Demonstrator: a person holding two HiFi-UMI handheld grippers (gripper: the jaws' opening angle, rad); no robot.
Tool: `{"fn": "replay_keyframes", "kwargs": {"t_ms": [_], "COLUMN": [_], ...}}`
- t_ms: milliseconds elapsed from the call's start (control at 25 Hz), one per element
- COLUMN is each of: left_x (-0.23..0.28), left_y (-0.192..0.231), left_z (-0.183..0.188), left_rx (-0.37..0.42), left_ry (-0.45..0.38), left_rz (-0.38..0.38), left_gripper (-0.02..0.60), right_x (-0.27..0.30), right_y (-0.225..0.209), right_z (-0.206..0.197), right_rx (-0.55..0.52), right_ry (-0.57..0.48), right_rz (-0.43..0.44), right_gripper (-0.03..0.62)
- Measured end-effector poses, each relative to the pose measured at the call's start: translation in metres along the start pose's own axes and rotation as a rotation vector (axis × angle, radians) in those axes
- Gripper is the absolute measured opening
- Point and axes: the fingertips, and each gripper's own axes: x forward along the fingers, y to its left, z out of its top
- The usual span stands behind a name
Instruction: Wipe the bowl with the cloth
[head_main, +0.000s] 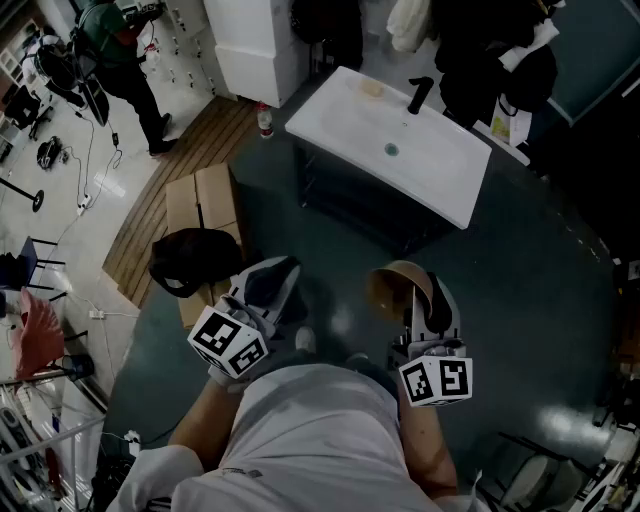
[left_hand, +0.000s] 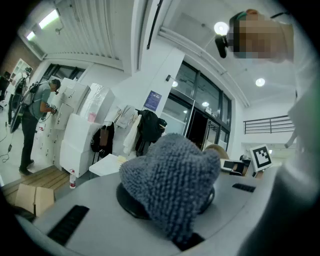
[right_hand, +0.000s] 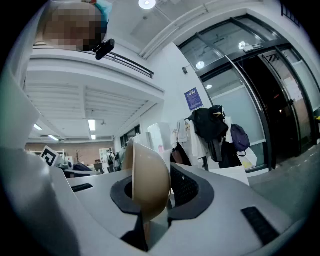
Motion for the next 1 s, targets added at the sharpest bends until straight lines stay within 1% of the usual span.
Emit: {"fn": "replay_keyframes", "kwargs": {"t_ms": [360, 520, 800, 920, 1000], "left_x": [-0.004, -0.005, 0.014, 0.030, 0.043], "left_y": [0.023, 0.032, 0.051, 0.064, 0.074], "left_z": [-0.002, -0.003, -0.015, -0.014, -0.010], "left_rx": [-0.017, -0.024, -0.035, -0.042, -0.061], "left_ry": [0.006, 0.018, 0.065, 0.067, 0.057], "left_rz": [0.009, 0.010, 0.048, 0.080, 0.104], "left_gripper": [0.046, 0.046, 0.046, 0.046, 0.046], "right_x": [0.014, 0.016, 0.042, 0.066, 0.086], "right_y": [0.009, 0.007, -0.020, -0.032, -0.040], "right_z": [-0.006, -0.006, -0.022, -0.025, -0.022], "right_rx": [0.000, 0.034, 0.082, 0.093, 0.093], "right_ry": [-0.002, -0.016, 0.024, 0.039, 0.038], "right_rz": [-0.016, -0.030, -0.061, -0.048, -0.034], "right_gripper": [0.091, 0.091, 0.091, 0.091, 0.091]}}
